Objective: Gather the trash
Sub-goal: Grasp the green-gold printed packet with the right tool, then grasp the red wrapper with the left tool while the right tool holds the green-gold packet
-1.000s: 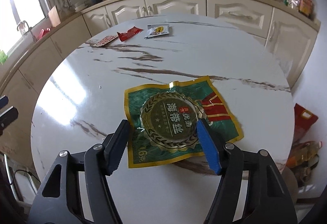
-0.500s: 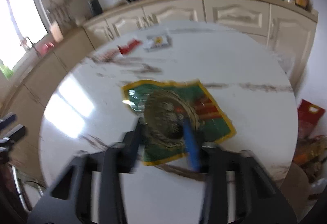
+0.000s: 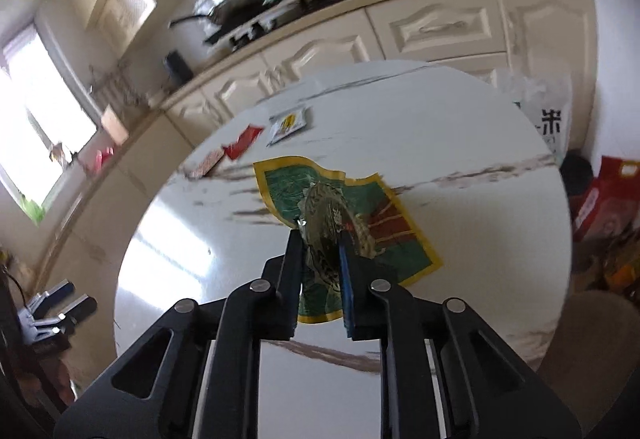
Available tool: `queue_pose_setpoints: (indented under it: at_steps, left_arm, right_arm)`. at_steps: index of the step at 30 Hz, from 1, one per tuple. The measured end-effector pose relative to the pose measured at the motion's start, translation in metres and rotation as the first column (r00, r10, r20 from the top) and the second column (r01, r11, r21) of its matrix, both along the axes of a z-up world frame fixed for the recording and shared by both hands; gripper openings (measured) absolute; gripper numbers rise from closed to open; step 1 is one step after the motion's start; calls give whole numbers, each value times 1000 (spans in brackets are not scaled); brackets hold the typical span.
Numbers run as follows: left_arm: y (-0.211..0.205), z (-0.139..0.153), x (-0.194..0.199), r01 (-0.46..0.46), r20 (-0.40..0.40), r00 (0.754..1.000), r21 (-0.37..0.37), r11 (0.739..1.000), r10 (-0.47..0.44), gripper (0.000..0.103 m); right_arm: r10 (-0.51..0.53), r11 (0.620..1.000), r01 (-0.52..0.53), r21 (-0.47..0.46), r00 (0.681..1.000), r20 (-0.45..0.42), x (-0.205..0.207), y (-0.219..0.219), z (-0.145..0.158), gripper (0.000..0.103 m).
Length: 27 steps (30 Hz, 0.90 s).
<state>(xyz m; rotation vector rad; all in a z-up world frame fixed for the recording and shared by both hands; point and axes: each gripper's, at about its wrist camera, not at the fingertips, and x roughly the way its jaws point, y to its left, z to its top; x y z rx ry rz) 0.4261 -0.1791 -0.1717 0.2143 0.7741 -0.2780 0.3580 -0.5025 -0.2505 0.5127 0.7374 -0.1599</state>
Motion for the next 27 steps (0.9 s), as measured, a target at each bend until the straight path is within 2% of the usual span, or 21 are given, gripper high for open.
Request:
queue_pose_setpoints:
  at_steps: [4, 14, 17, 22, 27]
  left_arm:
    - [-7, -3, 2, 18, -4, 1000, 7, 1000, -17, 102]
    - [-10, 0, 25, 31, 0, 1000, -20, 999, -31, 102]
    - [-13, 0, 48, 34, 9, 999, -39, 999, -34, 102]
    - [-33, 3, 106, 78, -30, 996, -127, 989, -83, 102]
    - [-79, -3, 161, 135, -32, 990, -102, 985, -139, 102]
  right_arm:
    - [-16, 998, 16, -62, 1000, 2, 1, 1, 8, 11]
    - [56, 982, -55, -180, 998, -1, 32, 11, 27, 7]
    - [66, 979, -64, -196, 998, 3, 43, 9, 33, 7]
    - [93, 975, -88, -205, 996, 16, 64, 6, 38, 7]
    - [110, 963, -104, -247, 994, 9, 94, 6, 38, 7]
